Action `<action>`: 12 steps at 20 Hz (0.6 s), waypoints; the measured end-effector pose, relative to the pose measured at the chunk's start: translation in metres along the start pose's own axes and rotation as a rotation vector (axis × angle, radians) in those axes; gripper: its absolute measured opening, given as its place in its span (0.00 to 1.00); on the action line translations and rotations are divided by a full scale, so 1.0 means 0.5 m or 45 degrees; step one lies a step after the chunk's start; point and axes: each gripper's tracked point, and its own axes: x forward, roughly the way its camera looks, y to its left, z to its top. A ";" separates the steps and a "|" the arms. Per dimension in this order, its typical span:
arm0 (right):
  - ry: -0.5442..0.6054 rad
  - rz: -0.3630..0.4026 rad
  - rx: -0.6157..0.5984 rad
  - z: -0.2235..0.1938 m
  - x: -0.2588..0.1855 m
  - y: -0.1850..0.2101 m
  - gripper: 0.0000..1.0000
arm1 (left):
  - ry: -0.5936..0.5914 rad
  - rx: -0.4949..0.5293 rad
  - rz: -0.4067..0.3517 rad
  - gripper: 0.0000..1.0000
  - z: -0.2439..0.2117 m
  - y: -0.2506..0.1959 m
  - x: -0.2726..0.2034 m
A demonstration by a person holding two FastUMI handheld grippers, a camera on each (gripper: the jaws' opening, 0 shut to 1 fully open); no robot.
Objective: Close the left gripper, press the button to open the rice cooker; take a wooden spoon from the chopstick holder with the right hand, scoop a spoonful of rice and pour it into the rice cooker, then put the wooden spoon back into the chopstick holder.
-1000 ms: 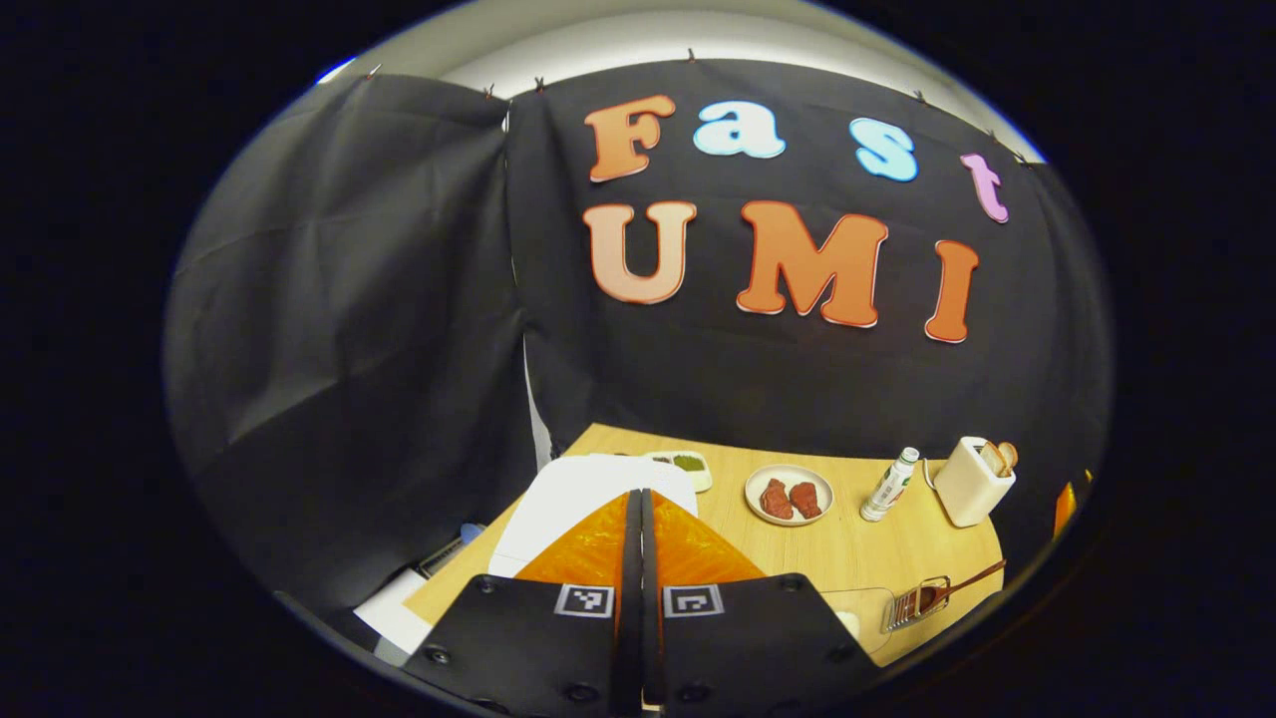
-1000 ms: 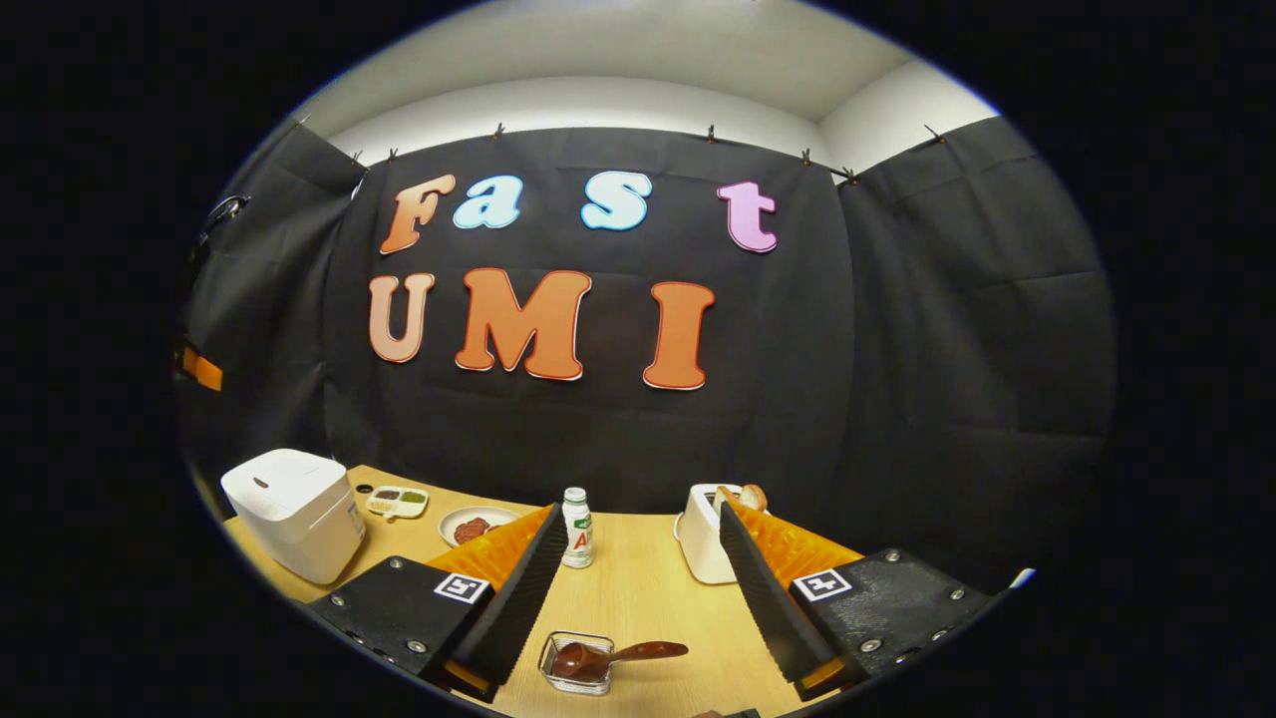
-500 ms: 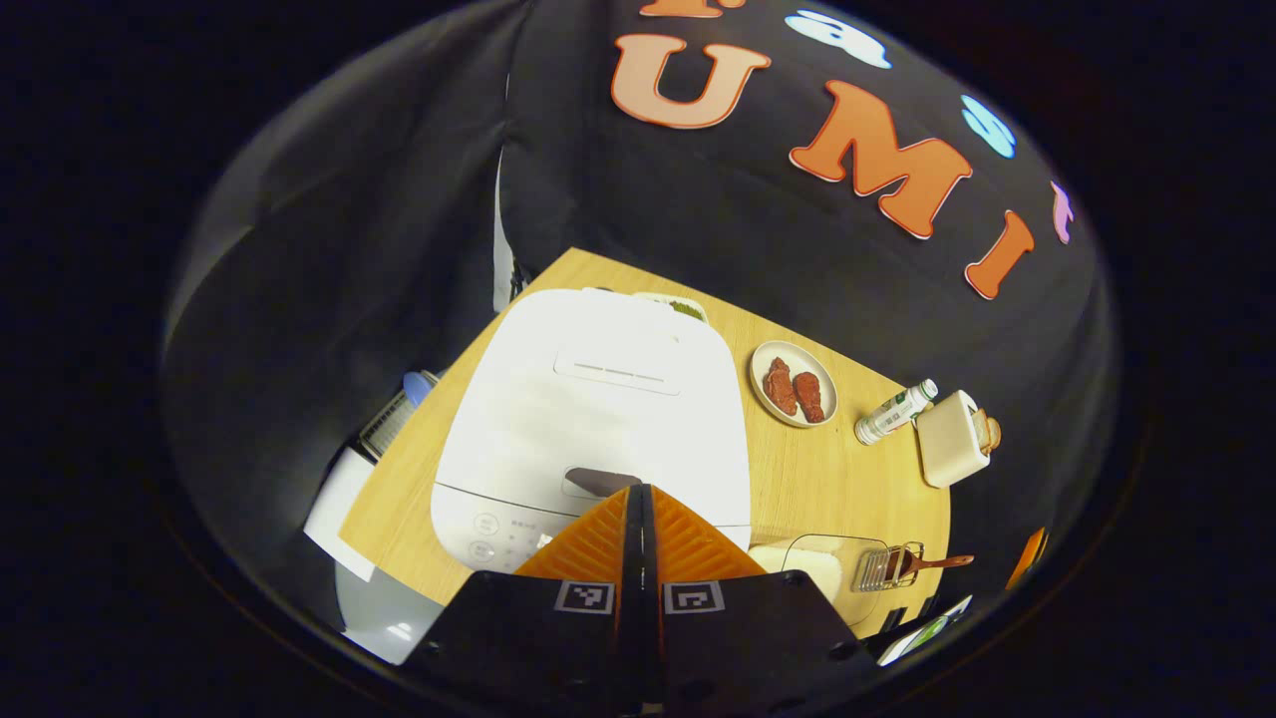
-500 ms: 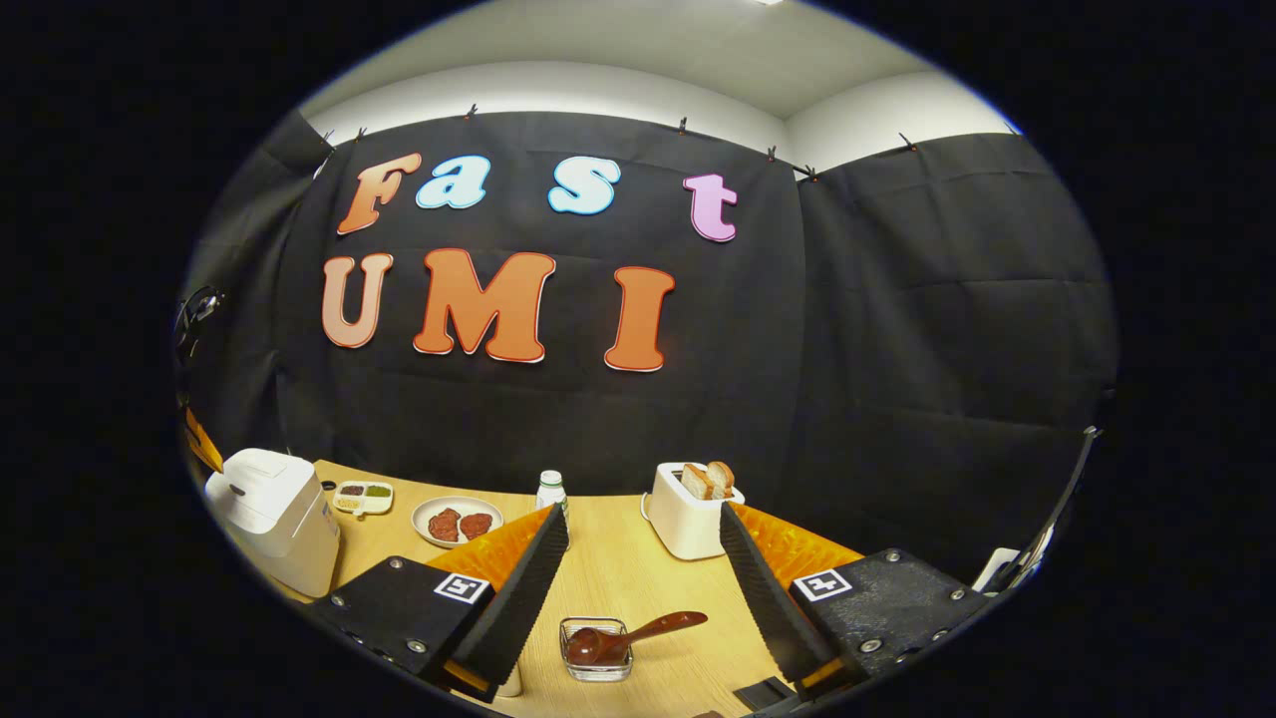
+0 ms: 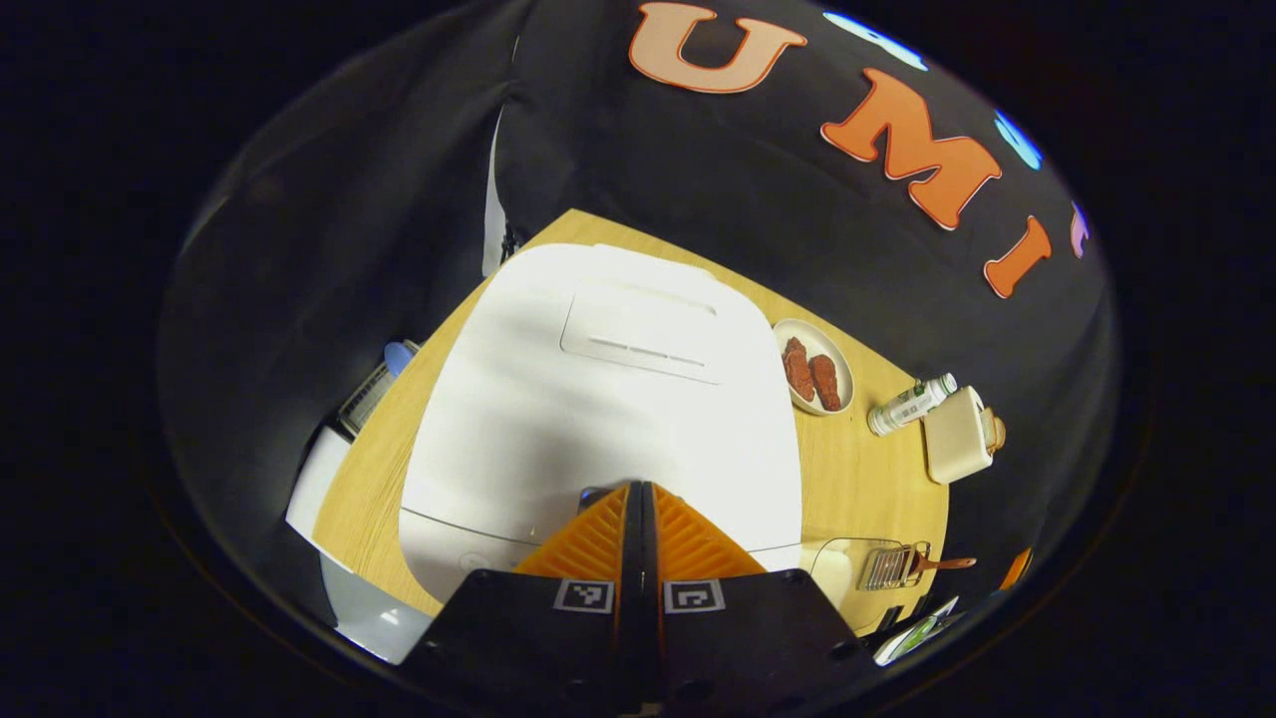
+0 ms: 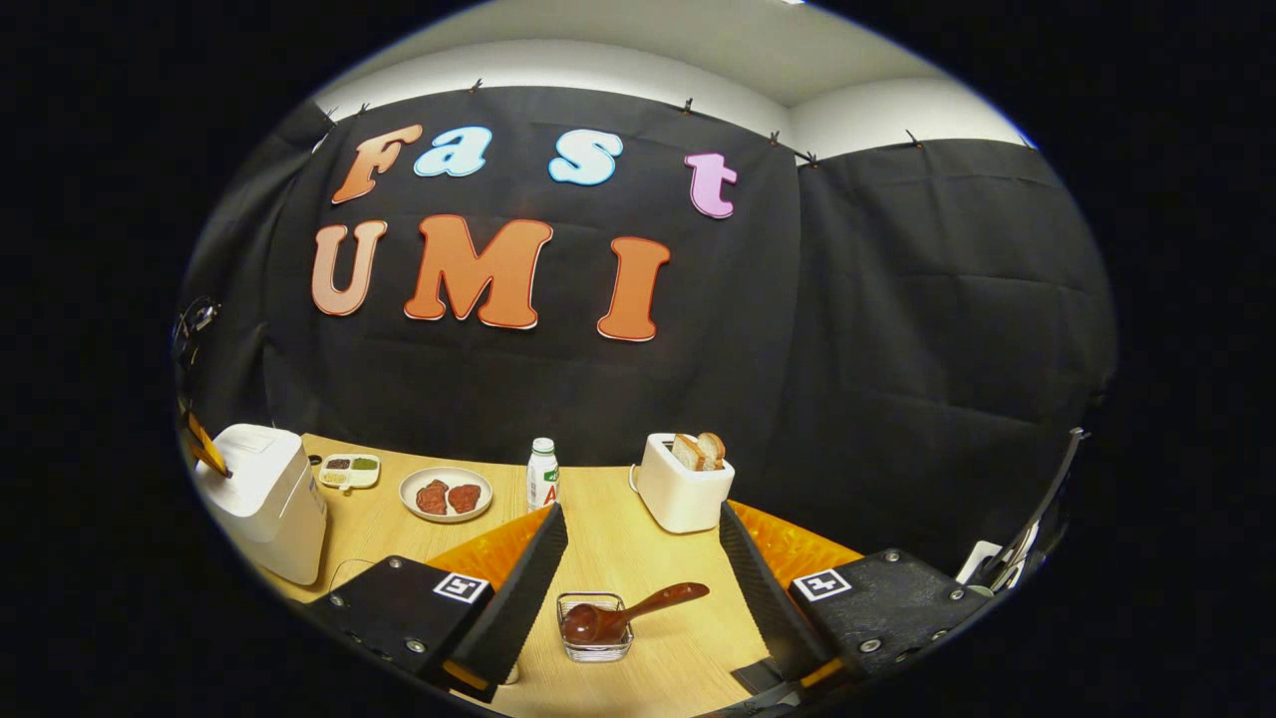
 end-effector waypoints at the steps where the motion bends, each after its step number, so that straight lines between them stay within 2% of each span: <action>1: 0.011 0.008 0.013 -0.005 0.006 0.001 0.95 | -0.008 0.007 0.000 0.05 -0.003 0.001 -0.002; 6: 0.142 0.028 0.063 -0.082 0.031 -0.012 0.96 | -0.229 0.127 0.018 0.05 0.001 -0.007 -0.034; 8: 0.215 0.025 0.094 -0.123 0.040 -0.020 0.96 | -0.366 0.165 0.010 0.05 0.026 -0.022 -0.066; 11: 0.323 0.029 0.138 -0.184 0.055 -0.025 0.96 | -0.566 0.280 0.046 0.05 0.084 -0.044 -0.124; 12: 0.363 0.034 0.154 -0.206 0.059 -0.025 0.96 | -0.574 0.303 0.055 0.05 0.081 -0.051 -0.133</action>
